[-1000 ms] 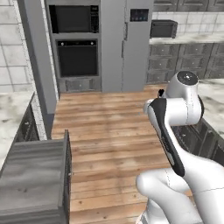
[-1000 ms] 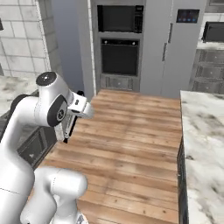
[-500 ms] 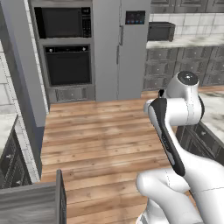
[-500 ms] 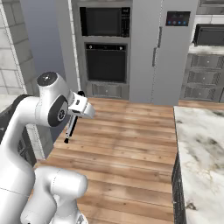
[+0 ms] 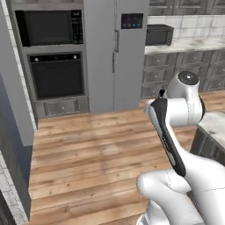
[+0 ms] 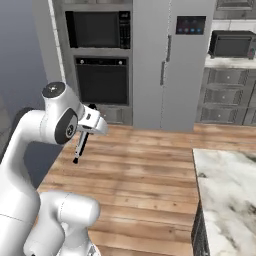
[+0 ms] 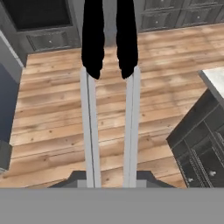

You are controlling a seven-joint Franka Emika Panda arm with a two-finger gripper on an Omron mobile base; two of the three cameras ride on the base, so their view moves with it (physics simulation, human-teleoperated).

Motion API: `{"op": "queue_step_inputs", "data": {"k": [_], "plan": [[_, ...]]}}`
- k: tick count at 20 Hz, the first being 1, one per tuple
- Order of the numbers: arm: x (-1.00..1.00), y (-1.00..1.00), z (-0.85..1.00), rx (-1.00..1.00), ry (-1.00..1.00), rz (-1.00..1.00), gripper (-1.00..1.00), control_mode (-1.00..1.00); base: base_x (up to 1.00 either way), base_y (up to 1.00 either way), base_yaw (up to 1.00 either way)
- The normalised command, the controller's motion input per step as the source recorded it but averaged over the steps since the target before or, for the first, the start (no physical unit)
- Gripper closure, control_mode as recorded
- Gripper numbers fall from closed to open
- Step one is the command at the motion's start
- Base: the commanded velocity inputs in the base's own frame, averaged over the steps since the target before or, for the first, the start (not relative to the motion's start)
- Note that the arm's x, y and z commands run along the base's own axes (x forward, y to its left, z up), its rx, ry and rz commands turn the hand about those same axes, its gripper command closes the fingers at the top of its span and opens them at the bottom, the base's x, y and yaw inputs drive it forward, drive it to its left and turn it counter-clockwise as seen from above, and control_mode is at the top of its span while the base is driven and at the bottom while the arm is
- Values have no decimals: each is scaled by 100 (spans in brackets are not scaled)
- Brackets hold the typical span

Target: Take the tongs from the drawer on the right and place them on the dining counter next to the tray containing the hot dog.

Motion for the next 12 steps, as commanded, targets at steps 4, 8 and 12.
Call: {"op": "queue_step_inputs", "data": {"k": [4, 8, 12], "plan": [[0, 0, 0, 0, 0, 0, 100, 100, 100, 0, -23], [0, 0, 0, 0, 0, 0, 100, 100, 100, 0, -25], [0, 0, 0, 0, 0, 0, 100, 100, 100, 7, -33]]}}
